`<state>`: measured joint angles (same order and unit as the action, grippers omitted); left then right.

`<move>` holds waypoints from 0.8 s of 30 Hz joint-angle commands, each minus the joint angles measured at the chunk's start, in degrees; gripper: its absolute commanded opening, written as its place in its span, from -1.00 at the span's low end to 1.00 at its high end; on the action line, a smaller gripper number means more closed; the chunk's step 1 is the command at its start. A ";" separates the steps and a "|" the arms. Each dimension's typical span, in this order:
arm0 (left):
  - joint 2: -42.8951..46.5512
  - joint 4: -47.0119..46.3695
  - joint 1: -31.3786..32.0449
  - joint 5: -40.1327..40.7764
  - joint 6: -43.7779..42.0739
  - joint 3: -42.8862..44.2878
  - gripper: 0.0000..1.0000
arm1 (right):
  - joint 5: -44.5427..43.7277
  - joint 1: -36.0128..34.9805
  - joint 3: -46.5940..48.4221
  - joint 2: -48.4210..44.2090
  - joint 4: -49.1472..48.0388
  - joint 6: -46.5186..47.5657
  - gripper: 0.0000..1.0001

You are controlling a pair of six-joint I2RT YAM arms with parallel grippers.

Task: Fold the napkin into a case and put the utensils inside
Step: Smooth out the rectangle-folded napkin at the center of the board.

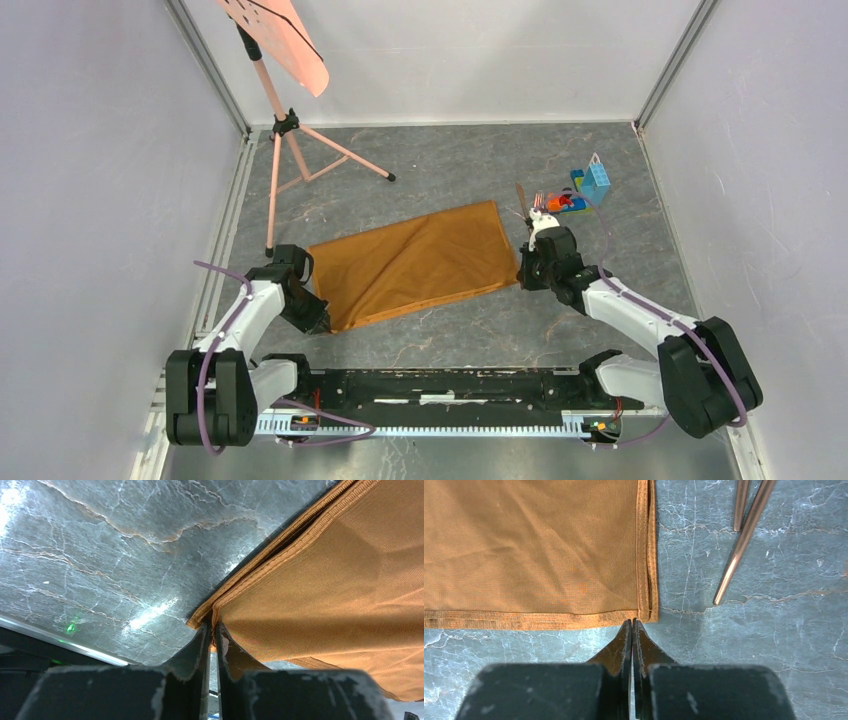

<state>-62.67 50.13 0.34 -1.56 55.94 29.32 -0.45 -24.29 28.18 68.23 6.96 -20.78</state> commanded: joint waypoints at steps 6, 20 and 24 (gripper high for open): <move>-0.44 -1.88 -0.25 1.36 1.63 -0.67 -0.59 | 0.33 -0.31 1.01 2.07 -3.92 1.16 -0.38; -1.37 -2.14 -0.25 3.73 2.63 -0.84 -0.59 | -14.57 -5.29 4.45 10.15 3.20 3.86 -0.29; -1.56 -1.75 -0.25 4.52 2.72 -0.58 -0.58 | -20.03 -5.45 3.54 8.37 4.80 4.57 -0.42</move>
<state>-63.55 49.08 0.34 -0.45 56.38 29.08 -11.07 -29.80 31.81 77.52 6.79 -17.72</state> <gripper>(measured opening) 0.204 0.327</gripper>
